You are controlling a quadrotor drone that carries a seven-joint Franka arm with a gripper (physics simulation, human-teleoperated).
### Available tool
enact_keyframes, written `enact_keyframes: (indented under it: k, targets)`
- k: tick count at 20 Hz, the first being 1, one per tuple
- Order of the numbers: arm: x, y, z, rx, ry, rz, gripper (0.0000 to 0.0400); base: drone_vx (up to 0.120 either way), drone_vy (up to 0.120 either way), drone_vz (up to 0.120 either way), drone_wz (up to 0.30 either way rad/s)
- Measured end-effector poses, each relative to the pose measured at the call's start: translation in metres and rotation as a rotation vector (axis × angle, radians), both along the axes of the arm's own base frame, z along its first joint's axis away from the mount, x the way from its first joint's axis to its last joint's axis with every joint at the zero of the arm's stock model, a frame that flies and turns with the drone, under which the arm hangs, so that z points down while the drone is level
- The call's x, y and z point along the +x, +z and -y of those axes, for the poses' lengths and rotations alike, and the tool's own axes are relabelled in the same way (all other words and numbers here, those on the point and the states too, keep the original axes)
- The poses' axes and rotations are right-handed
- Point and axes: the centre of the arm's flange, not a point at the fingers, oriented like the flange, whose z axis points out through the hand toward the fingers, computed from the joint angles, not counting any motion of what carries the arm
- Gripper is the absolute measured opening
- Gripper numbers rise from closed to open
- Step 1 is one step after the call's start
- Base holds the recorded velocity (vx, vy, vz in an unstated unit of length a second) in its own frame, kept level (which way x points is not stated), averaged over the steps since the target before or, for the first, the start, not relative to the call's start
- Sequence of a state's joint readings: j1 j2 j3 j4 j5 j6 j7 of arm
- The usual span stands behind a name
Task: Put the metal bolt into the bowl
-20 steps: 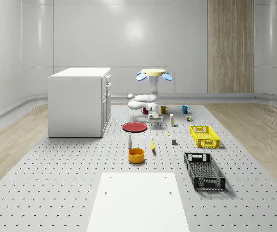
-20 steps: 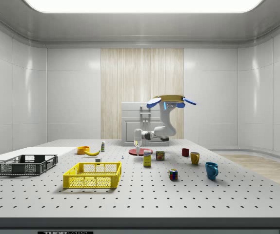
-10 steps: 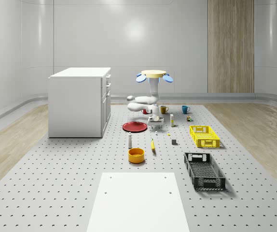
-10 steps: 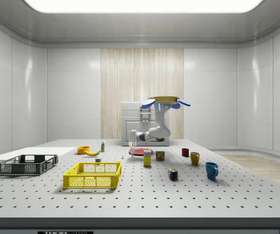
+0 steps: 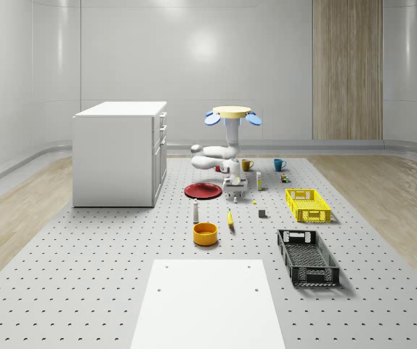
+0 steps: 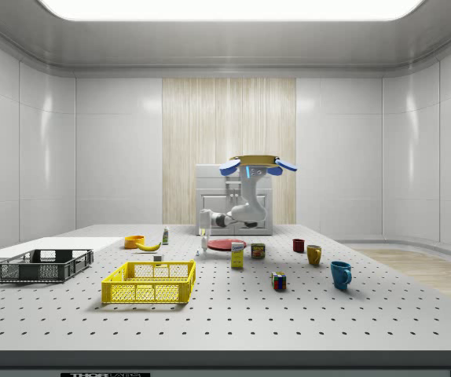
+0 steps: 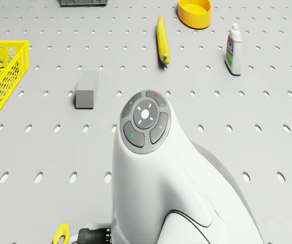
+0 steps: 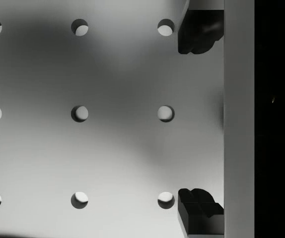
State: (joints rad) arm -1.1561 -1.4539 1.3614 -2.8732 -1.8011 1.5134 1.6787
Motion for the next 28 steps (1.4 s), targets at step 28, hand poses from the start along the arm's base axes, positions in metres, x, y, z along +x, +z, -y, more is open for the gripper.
enact_keyframes:
  k: [28]
  targets:
    - [-0.0017, 0.0062, 0.0000, 0.000, 0.000, 0.000, 0.0400, 0.040, 0.000, 0.000, 0.000]
